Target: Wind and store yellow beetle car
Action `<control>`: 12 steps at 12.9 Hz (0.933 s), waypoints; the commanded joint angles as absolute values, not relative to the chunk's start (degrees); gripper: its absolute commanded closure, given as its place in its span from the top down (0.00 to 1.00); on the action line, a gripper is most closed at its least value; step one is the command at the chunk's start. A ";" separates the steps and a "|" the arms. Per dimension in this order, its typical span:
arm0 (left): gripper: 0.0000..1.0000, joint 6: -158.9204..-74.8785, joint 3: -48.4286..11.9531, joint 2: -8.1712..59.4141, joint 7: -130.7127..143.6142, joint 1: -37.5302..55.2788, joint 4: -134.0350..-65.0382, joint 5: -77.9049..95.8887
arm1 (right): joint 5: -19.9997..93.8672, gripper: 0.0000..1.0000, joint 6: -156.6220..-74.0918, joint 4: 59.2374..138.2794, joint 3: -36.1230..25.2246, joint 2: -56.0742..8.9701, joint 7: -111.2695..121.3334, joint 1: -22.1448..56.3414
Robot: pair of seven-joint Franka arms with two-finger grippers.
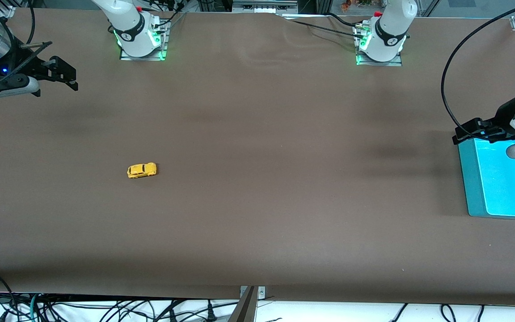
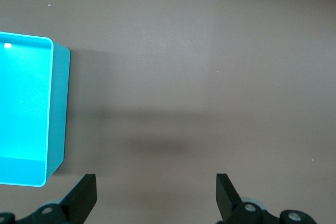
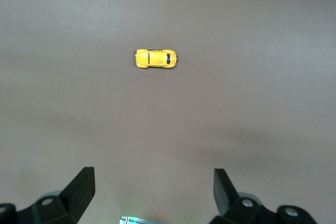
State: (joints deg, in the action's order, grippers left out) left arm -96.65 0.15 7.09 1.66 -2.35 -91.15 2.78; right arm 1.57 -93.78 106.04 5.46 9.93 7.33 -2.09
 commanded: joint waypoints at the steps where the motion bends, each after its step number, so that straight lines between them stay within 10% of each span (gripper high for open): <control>1: 1.00 -96.15 0.09 7.73 0.70 -2.20 -89.56 1.85 | 0.88 1.00 -92.81 105.64 5.89 10.02 6.77 -2.37; 12: 1.00 -96.15 0.09 7.73 0.70 -2.02 -89.56 1.93 | 0.70 1.00 -105.53 115.21 6.33 5.99 10.00 -2.37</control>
